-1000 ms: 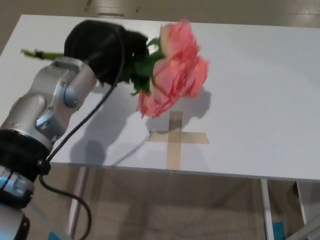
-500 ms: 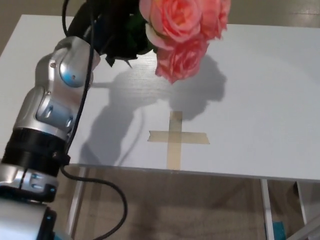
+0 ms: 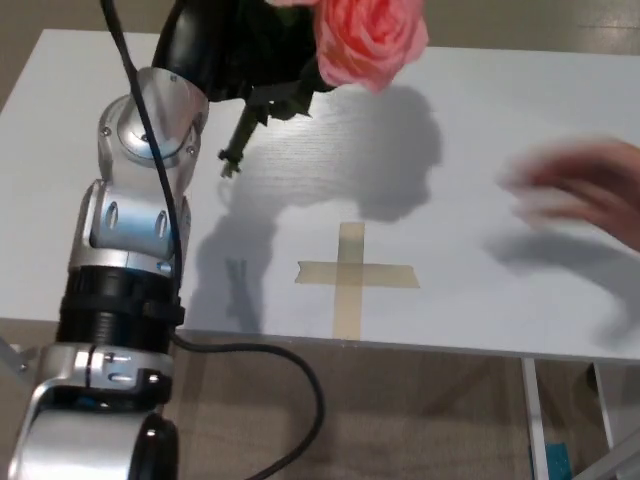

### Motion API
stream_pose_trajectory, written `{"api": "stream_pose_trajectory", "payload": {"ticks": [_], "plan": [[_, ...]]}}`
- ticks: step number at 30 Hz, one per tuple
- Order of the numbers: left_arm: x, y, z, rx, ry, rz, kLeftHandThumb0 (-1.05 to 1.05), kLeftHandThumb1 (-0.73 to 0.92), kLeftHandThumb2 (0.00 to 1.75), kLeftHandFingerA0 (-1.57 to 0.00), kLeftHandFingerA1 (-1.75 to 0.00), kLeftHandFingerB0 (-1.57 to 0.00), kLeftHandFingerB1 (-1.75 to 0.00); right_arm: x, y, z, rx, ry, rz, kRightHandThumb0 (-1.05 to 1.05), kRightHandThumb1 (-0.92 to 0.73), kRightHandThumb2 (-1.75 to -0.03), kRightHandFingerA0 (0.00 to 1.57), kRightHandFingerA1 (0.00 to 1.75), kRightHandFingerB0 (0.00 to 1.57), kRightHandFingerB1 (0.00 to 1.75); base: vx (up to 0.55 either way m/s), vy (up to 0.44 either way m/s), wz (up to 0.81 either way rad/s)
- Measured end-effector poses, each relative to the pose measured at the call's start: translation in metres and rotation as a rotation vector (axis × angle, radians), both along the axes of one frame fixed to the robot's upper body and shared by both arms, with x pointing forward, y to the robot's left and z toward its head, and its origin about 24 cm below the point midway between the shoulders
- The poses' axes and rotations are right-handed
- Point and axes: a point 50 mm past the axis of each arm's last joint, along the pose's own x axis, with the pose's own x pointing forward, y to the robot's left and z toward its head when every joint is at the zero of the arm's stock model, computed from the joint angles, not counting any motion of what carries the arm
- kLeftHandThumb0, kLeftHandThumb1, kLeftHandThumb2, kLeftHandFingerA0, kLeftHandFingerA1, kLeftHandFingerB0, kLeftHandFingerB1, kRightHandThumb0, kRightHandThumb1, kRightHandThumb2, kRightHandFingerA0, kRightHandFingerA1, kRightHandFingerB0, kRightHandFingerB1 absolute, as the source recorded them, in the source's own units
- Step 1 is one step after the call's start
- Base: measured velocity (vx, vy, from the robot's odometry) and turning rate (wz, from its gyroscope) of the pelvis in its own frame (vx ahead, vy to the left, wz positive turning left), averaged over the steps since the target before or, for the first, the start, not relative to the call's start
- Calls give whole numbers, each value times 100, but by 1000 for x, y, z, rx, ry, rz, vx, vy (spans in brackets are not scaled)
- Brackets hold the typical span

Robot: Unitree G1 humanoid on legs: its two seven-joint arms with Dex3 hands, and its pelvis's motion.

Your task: Use the left hand to pick up the rose and passes it to a human.

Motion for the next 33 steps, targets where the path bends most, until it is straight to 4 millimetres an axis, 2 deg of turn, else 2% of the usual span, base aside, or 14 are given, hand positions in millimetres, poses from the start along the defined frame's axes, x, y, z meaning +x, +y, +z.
{"api": "stream_pose_trajectory", "payload": {"ticks": [7,17,18,19,33], "plan": [[2,-5,-14,-204,138,-40,-16,83,68,-106,-145,-88,-86,-2,0,-1,0,5,0,-37,-64,-59,73,48,59,43,0,0,0],[2,-12,-34,-398,333,-83,-14,80,70,-106,-147,-88,-88,-2,0,-1,0,9,4,-43,-60,-62,72,50,57,43,0,0,0],[2,-13,-36,-410,348,-90,-14,80,68,-106,-145,-88,-89,-2,0,-1,1,10,5,-38,-64,-59,73,48,59,43,0,0,0],[2,-15,-37,-423,368,-99,-14,80,69,-105,-146,-87,-89,-2,0,-1,2,12,6,-42,-60,-61,72,49,57,43,0,0,0],[-9,-33,-53,-463,493,-198,-13,81,69,-100,-150,-83,-91,-7,1,-4,12,39,14,-42,-60,-61,71,49,57,43,0,0,0]]}}
